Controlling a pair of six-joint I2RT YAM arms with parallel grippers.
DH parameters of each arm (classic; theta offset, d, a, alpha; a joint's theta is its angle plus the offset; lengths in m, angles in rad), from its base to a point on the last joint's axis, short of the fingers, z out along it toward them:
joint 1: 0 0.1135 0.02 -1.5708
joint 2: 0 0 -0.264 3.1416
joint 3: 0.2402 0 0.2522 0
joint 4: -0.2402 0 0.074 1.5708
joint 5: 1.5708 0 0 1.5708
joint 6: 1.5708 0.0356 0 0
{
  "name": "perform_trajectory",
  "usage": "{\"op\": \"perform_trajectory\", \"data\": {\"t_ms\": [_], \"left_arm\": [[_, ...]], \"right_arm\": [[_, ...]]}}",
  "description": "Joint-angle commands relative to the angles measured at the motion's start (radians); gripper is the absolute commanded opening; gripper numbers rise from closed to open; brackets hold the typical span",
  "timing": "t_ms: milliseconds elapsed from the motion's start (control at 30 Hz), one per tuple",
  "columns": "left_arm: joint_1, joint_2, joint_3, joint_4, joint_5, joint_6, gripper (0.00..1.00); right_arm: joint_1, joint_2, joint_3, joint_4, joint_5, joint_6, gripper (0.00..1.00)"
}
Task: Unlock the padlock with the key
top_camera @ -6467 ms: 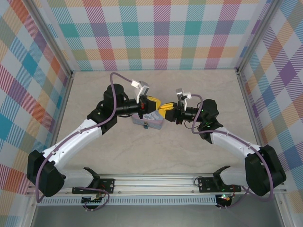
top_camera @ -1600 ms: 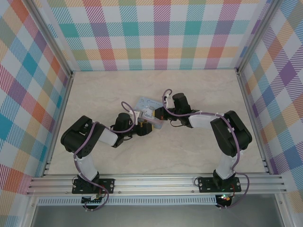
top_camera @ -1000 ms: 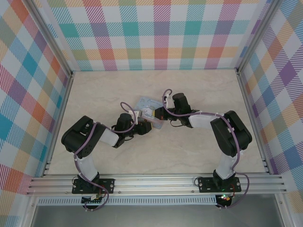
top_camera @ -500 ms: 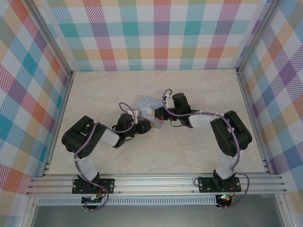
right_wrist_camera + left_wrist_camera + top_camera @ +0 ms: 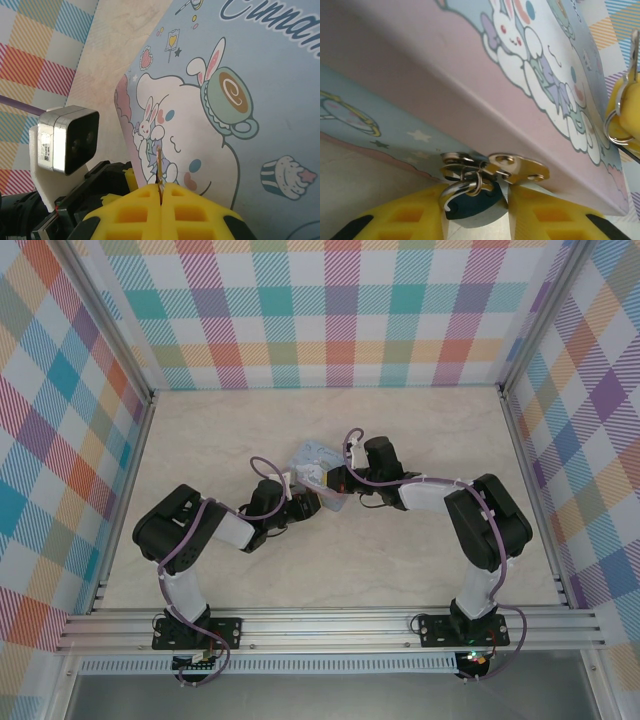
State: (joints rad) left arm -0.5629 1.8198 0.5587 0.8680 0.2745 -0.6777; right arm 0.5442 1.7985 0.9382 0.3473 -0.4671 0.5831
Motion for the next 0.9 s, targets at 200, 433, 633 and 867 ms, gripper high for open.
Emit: {"op": "perform_trajectory", "data": {"t_ms": [200,433,633,867], "left_arm": [[-0.014,-0.012,0.044,0.039,-0.059,-0.060,0.28],[-0.024,-0.082,0.046,-0.035,-0.087,-0.080,0.26],[-0.029,-0.088,0.049,-0.032,-0.084,-0.097,0.12],[-0.032,-0.090,0.058,-0.034,-0.084,-0.113,0.10]], "right_arm": [[0.025,0.002,-0.008,-0.093,0.009,-0.049,0.03],[0.013,-0.079,0.029,-0.131,0.013,-0.124,0.04],[0.003,-0.166,-0.048,-0.092,0.019,-0.124,0.04],[0.001,-0.235,-0.137,-0.088,0.023,-0.133,0.04]]}}
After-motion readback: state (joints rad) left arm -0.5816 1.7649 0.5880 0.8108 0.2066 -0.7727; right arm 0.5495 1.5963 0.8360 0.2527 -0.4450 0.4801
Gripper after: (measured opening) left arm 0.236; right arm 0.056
